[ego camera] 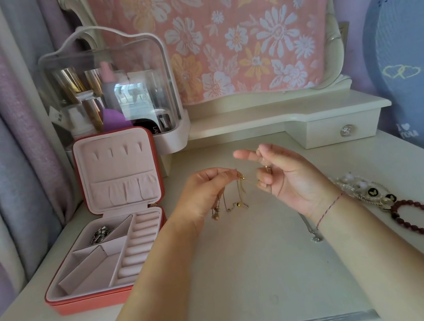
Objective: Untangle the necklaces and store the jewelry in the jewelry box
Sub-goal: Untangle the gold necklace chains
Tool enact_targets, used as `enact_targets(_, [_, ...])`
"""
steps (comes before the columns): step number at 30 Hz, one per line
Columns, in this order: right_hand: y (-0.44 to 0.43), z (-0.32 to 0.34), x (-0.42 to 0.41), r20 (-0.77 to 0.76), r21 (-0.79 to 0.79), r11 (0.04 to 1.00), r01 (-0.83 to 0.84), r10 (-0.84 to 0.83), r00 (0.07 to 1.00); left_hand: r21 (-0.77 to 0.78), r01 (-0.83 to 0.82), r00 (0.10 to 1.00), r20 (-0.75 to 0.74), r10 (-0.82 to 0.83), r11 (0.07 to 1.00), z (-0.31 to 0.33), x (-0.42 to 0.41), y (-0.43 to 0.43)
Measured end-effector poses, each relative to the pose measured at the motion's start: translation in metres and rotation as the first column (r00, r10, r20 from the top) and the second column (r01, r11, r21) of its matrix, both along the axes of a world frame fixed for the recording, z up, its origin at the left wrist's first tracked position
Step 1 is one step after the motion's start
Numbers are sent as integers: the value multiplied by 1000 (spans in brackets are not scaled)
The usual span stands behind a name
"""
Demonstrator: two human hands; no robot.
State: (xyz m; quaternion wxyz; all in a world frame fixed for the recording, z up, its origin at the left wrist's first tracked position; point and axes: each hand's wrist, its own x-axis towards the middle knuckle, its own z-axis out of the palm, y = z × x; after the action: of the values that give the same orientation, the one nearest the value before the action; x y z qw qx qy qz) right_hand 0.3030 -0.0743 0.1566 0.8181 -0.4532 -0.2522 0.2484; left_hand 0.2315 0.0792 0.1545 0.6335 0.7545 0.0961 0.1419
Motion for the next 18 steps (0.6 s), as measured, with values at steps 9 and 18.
enact_targets(9, [3, -6, -1, 225, -278, 928, 247, -187, 956, 36, -2, 1000, 18, 1, 999, 3, -2, -2])
enact_targets(18, [8, -10, -3, 447, -399, 819, 412, -219, 867, 9, -17, 1000, 9, 17, 1000, 2, -1, -1])
